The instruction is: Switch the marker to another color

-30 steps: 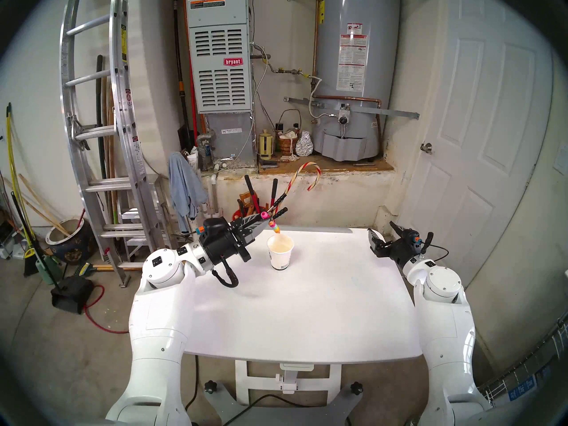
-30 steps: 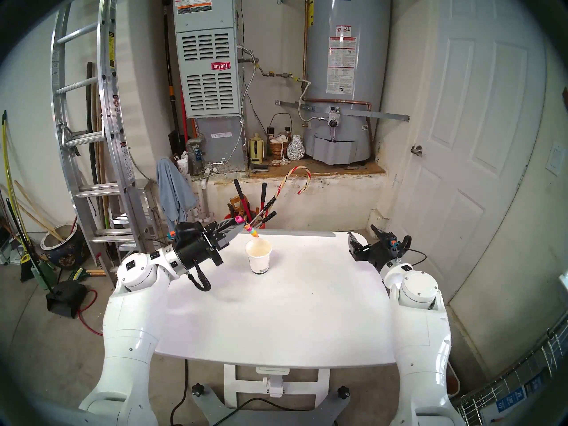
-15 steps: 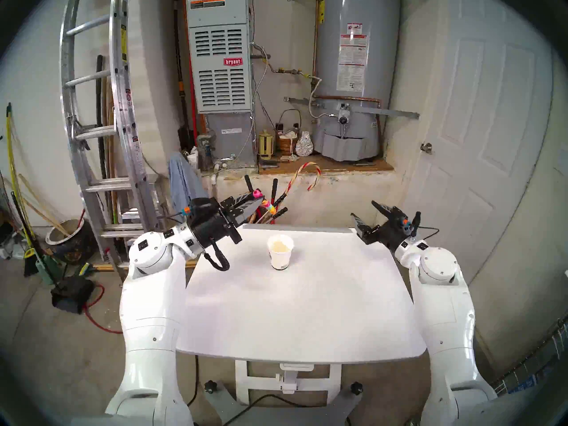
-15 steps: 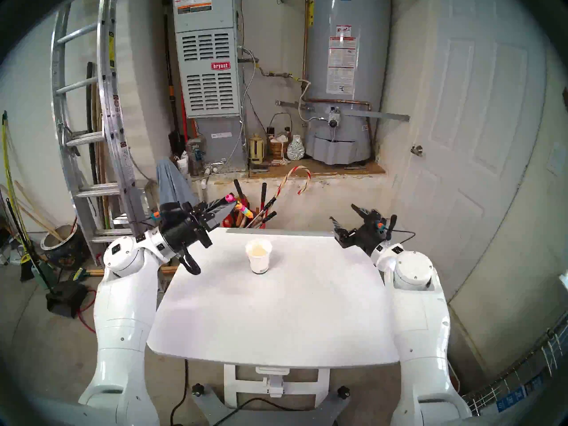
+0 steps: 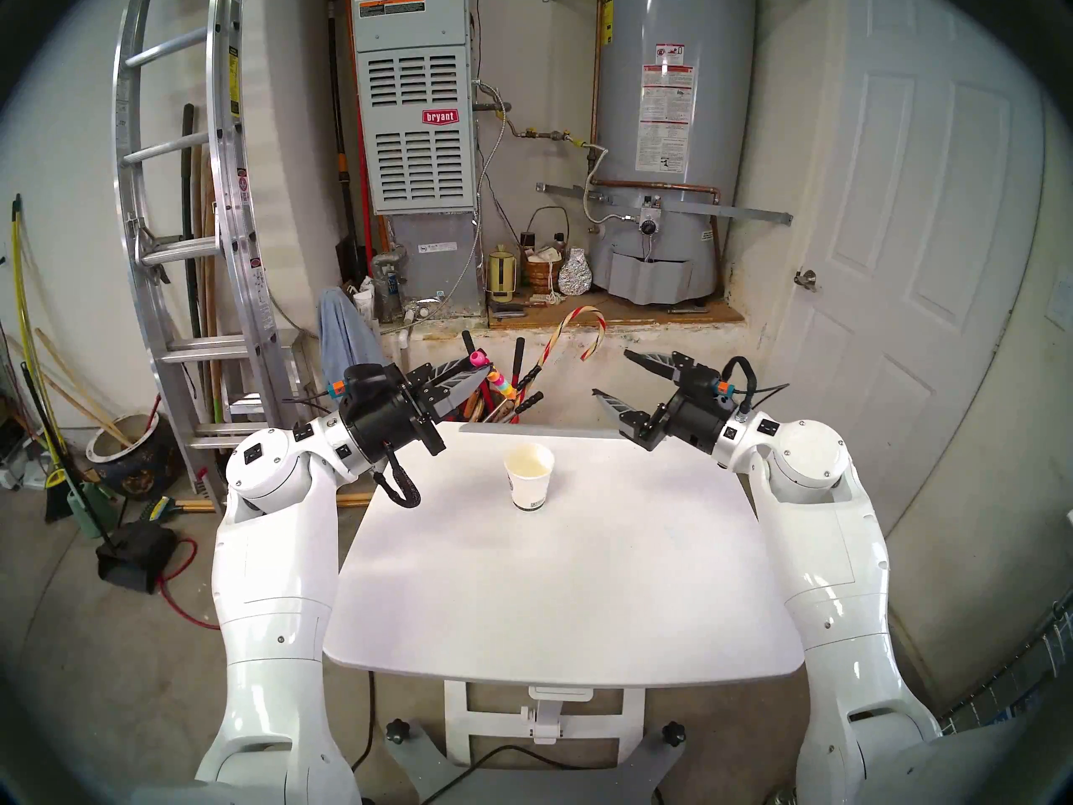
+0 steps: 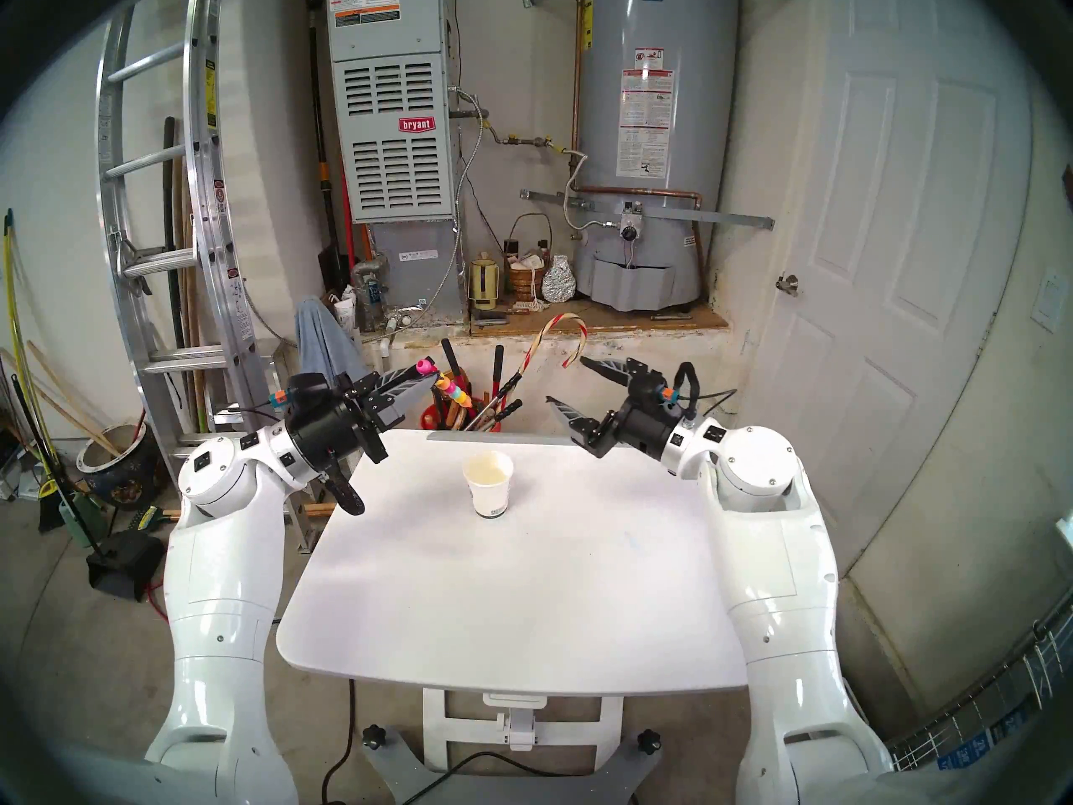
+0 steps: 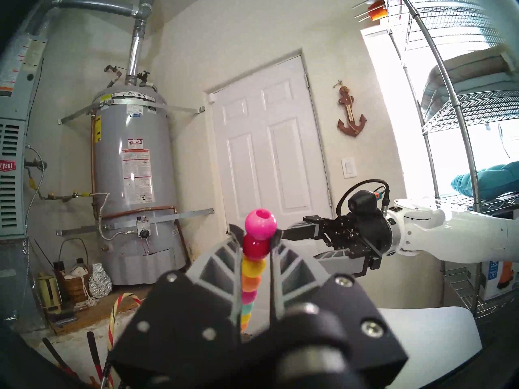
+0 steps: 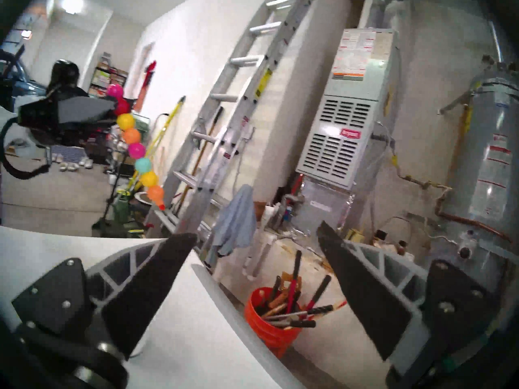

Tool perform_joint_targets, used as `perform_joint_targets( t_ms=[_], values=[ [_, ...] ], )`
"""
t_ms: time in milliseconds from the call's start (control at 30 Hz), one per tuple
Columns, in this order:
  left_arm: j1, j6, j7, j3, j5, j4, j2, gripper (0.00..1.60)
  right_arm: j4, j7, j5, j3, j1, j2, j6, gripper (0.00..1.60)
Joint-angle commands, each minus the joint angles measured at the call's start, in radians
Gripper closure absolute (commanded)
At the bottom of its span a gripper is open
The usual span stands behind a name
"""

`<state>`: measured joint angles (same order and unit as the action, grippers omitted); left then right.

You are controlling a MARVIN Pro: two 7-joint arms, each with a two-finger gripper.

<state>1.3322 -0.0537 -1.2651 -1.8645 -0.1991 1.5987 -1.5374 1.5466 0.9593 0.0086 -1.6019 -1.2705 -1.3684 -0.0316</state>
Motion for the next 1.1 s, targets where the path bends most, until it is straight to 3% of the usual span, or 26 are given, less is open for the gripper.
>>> perform_joint_targets(
  t_ms=[0, 133, 333, 1067],
  values=[
    [0.019, -0.015, -0.008, -0.006, -0.012, 0.045, -0.005, 1.60, 0.025, 0.035, -0.005, 0.070, 0.046, -0.027, 0.034, 0.00],
    [0.030, -0.028, -0.018, -0.005, -0.012, 0.055, -0.008, 1.60, 0.011, 0.027, -0.036, 0.121, 0.056, -0.044, 0.025, 0.00],
    [0.042, -0.026, -0.021, 0.000, -0.001, 0.055, -0.013, 1.60, -0.004, 0.025, -0.046, 0.145, 0.069, -0.068, 0.026, 0.00],
    [0.048, -0.017, -0.014, 0.005, 0.012, 0.043, -0.019, 1.60, -0.012, 0.055, -0.042, 0.175, 0.054, -0.088, 0.042, 0.00]
  ],
)
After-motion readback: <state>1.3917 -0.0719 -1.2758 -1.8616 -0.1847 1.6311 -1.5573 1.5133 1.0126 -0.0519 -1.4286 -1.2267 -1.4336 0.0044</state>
